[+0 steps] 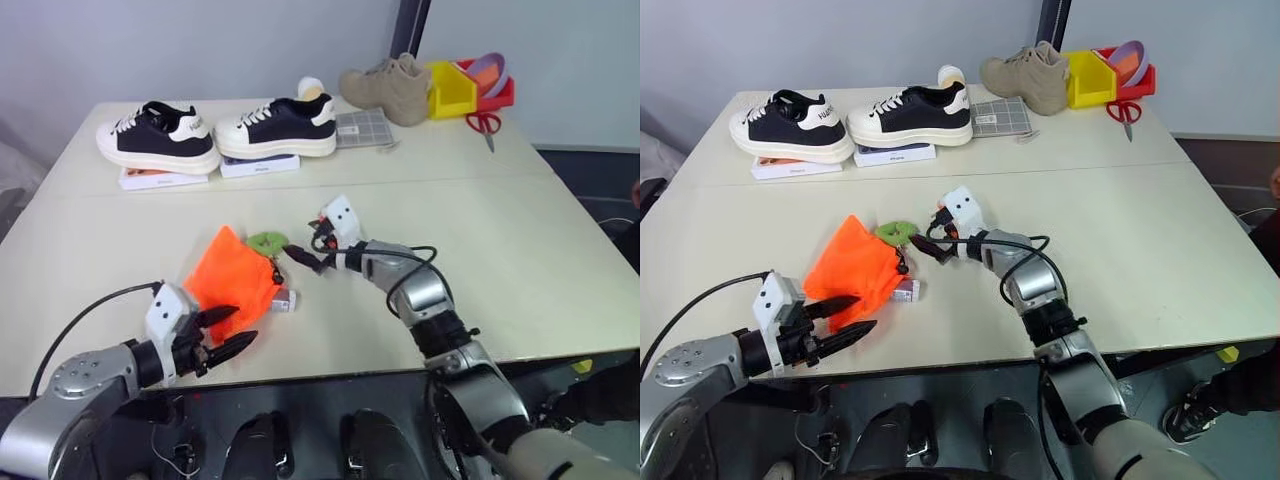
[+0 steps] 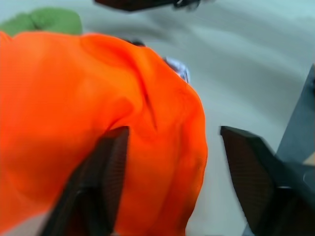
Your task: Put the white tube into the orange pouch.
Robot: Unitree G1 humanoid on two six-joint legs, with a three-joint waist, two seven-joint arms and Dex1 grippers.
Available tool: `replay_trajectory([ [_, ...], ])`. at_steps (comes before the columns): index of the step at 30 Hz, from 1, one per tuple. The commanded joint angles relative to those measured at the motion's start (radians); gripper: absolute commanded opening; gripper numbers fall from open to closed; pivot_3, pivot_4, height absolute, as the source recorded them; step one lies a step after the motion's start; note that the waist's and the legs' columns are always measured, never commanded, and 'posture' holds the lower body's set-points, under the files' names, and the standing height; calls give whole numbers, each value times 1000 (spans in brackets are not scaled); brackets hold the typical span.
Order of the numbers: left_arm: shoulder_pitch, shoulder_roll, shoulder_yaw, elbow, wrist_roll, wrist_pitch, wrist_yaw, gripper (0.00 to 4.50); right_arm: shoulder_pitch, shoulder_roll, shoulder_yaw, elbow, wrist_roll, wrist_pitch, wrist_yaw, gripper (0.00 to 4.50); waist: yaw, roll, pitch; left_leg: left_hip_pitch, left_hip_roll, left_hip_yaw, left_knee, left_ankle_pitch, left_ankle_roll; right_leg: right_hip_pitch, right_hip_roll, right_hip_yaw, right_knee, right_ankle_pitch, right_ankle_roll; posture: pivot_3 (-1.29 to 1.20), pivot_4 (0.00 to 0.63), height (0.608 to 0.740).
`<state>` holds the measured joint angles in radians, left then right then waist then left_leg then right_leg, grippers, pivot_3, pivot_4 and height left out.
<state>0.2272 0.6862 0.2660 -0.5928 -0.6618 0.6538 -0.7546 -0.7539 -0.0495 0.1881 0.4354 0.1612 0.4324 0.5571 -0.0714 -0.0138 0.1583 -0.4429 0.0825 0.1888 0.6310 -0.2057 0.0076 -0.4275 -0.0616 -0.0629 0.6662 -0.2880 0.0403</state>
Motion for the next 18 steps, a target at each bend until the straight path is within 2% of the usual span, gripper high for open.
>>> replay_trajectory([
  [1,2,8,50,-38,-73,31,3,2892,-55,37,-22,65,0,-17,-17,4500,1,0,0,0,0,0,0,0,0,0,0,0,0,0,0,0,150,740],
  [8,7,14,99,-62,-189,90,16,2892,-143,109,-55,271,0,-42,-34,4500,1,0,0,0,0,0,0,1,0,0,0,0,0,0,1,0,150,740],
  [9,8,16,105,-61,-196,93,20,2923,-151,111,-52,297,-10,-51,-36,4241,1,0,0,0,0,0,0,1,0,0,0,0,0,0,1,0,150,740],
  [11,10,17,114,-58,-205,93,28,2932,-157,111,-47,327,-21,-68,-28,3552,1,0,0,0,0,0,0,1,0,0,0,0,0,0,1,0,150,740],
  [14,9,12,128,-50,-212,91,44,2932,-146,103,-37,324,-36,-91,-7,2069,1,0,0,0,0,0,0,1,0,0,0,0,0,0,1,0,150,740],
  [16,6,6,136,-43,-220,90,55,2932,-133,95,-33,310,-45,-102,0,902,1,0,0,0,0,0,0,1,-1,0,0,0,0,0,1,0,150,740],
  [18,-6,-5,146,-29,-233,91,70,2932,-112,80,-36,274,-51,-118,-1,69,3,0,0,0,0,0,0,0,-2,1,0,0,0,0,1,0,150,740],
])
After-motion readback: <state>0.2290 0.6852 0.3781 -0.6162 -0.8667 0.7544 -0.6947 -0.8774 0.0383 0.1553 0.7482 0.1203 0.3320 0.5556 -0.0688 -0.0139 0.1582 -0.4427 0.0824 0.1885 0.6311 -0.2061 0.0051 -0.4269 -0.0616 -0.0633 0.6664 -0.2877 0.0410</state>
